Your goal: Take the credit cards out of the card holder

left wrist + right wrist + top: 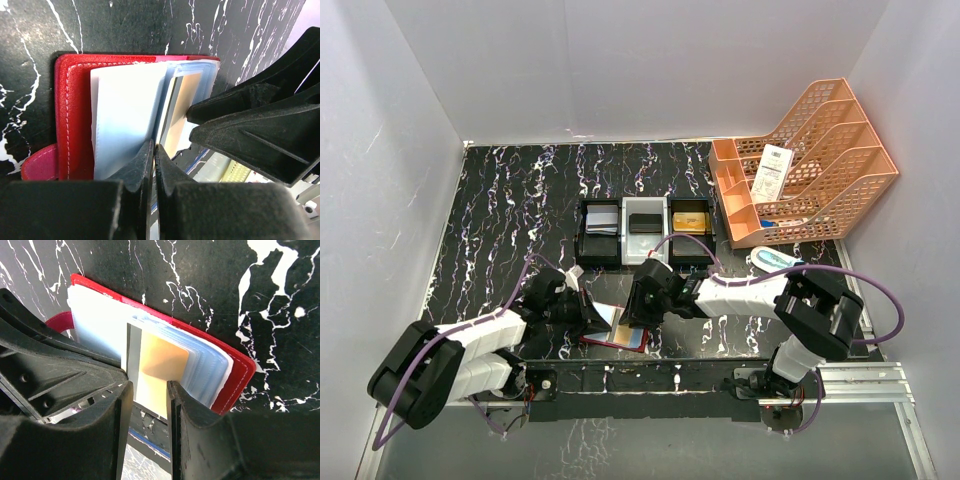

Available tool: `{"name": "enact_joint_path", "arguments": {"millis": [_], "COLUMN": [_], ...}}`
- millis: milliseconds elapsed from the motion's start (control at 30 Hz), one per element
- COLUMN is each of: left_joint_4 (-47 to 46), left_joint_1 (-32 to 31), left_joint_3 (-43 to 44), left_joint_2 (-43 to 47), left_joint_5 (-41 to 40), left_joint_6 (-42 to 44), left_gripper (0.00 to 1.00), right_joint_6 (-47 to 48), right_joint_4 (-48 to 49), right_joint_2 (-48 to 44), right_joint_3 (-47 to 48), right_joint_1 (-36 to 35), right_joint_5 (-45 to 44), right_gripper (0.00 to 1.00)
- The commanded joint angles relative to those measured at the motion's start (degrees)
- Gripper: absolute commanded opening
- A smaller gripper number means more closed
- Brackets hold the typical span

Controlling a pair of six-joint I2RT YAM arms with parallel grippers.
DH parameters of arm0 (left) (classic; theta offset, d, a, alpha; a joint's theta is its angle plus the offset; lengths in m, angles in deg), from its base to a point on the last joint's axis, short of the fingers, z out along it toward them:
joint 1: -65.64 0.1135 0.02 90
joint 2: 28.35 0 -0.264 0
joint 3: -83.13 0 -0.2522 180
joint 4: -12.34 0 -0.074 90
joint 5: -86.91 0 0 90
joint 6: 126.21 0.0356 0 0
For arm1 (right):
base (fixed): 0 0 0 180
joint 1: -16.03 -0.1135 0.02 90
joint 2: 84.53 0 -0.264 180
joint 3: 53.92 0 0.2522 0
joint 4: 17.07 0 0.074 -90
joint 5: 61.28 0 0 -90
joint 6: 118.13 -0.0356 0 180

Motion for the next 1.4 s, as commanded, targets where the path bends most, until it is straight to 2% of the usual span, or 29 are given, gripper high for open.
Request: {"name": "enact_joint_path", "arguments": {"millis": [0, 300, 567, 733, 967, 1367], "left_joint_4": [1.95, 1.86, 7.91, 7.85, 13.60, 8.90], "left_joint_1": [0.05, 0.03, 0.19, 0.82, 1.47, 1.43], "left_joint_3": [1.66, 1.81, 3.81, 4.43, 6.60, 3.74], "left_joint_2": [1.55, 1.76, 3.85, 3.43, 4.22, 4.62], "left_joint_5": [-0.51, -0.18, -3.52, -3.52, -6.36, -3.93], "left_joint_6": [1.30, 1.85, 4.58, 5.03, 8.16, 5.07], "left_gripper": [0.00, 0.00, 0.00, 0.00, 0.00, 0.00], "right_joint_6": [2.43, 3.51, 4.55, 5.42, 6.05, 8.50], "right_joint_4": [-6.97, -7.22, -10.39, -10.48, -10.15, -7.44], "right_joint_2": [-0.49, -0.42, 0.76, 0.79, 0.68, -1.73], "right_joint_3": [-1.64, -1.54, -1.01, -0.67, -0.10, 8.10], "right_joint_1": [0.33, 0.34, 0.34, 0.34, 0.38, 0.35], "right_joint_5": [-2.35, -1.65, -3.77, -3.45, -3.05, 0.28], "right_gripper": [0.33, 0.36, 0.34, 0.33, 0.33, 0.38]}}
